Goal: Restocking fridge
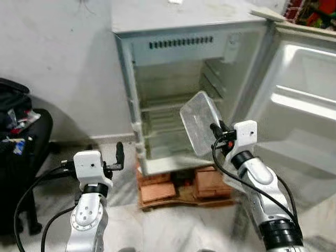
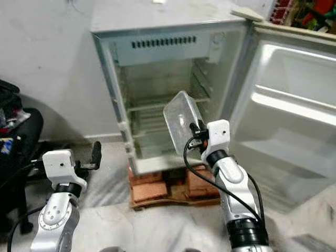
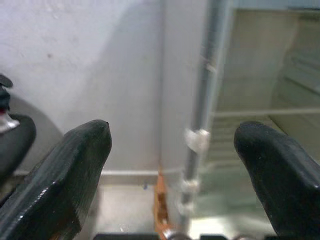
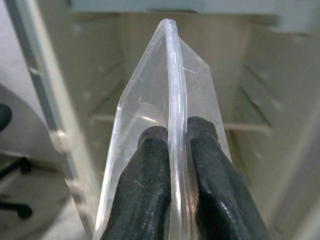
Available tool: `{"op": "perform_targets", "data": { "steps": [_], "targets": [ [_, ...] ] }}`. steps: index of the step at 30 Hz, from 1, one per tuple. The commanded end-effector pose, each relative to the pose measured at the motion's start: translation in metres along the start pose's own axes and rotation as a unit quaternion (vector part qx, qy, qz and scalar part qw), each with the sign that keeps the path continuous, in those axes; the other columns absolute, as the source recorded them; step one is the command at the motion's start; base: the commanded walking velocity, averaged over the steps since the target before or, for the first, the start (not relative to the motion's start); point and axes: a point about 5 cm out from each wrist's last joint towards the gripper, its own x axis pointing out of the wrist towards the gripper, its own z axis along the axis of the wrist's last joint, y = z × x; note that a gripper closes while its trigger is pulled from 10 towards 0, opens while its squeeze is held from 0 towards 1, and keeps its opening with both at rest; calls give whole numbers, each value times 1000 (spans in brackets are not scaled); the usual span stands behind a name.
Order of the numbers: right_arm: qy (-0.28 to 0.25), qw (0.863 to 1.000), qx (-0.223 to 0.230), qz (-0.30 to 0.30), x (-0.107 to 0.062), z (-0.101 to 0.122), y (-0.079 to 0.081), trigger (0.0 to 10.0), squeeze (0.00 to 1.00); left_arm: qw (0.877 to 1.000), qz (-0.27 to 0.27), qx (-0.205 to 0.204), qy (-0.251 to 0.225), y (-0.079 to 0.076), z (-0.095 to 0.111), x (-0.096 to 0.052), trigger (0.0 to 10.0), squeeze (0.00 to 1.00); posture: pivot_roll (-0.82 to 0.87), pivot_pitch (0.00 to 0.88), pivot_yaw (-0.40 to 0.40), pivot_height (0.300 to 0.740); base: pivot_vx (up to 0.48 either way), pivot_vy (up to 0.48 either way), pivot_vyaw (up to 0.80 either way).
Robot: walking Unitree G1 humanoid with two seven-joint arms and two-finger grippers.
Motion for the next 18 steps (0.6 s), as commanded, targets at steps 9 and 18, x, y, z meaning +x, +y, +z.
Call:
{"op": "perform_targets", "data": {
  "steps": [9, 18],
  "targets": [
    [-12, 1000, -5, -4, 7, 7, 0, 10000, 0, 1000, 7, 14, 13, 4, -4, -1, 10000, 0, -35, 95, 3, 740, 408, 0, 0],
    [-9, 1000, -6, -6, 6, 5, 2, 10000, 0, 1000, 10, 20, 16, 2, -5, -1, 10000, 0, -32, 96, 2, 740, 0, 0, 0]
  ]
}}
